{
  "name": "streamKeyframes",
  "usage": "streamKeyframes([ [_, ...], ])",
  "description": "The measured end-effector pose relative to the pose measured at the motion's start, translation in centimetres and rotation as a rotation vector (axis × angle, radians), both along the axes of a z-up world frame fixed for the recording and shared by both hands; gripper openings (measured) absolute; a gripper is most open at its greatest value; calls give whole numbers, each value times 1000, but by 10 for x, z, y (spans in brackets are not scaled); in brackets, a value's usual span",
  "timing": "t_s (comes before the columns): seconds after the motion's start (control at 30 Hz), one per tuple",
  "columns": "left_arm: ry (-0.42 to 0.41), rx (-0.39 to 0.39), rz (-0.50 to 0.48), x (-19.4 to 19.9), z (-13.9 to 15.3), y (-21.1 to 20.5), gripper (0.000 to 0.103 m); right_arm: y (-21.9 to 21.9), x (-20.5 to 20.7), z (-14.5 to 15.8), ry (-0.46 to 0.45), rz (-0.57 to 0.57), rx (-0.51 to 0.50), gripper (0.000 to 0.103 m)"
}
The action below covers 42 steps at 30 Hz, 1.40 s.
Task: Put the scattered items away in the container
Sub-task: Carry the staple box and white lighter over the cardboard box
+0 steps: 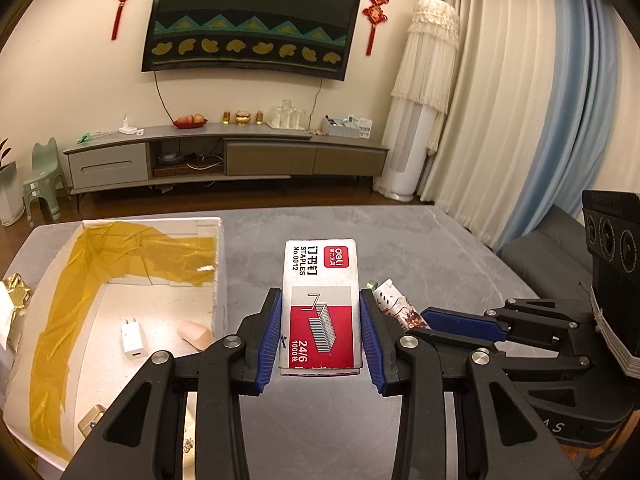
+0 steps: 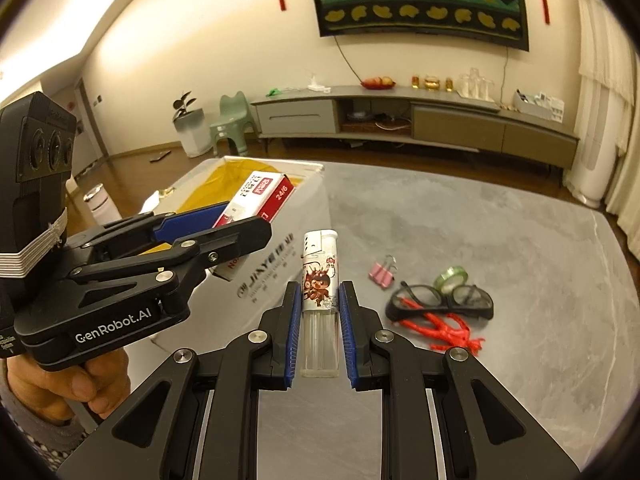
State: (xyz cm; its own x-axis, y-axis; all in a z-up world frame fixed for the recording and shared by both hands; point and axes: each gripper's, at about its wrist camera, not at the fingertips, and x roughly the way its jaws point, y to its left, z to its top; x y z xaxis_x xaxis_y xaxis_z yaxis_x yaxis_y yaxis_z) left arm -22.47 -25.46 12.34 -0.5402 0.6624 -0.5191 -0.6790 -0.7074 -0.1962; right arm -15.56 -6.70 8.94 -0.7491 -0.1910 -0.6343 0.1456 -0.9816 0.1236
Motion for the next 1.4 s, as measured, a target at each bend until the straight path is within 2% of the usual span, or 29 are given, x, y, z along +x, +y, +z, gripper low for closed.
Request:
streamKeyframes([
  [0.27, -13, 68, 53, -11, 12, -29, 39, -26, -6, 20, 30, 44, 39, 20],
  [0.87, -44, 166, 183, -45, 19, -91, 39, -72, -33, 38, 47, 141, 80, 20],
  [1.2, -96, 193, 290, -73, 10, -125, 39, -87, -56, 36, 23, 188, 60, 20],
  [1.4, -119, 164, 306, -94, 3, -127, 39, -98, -76, 31, -1, 218, 49, 20],
])
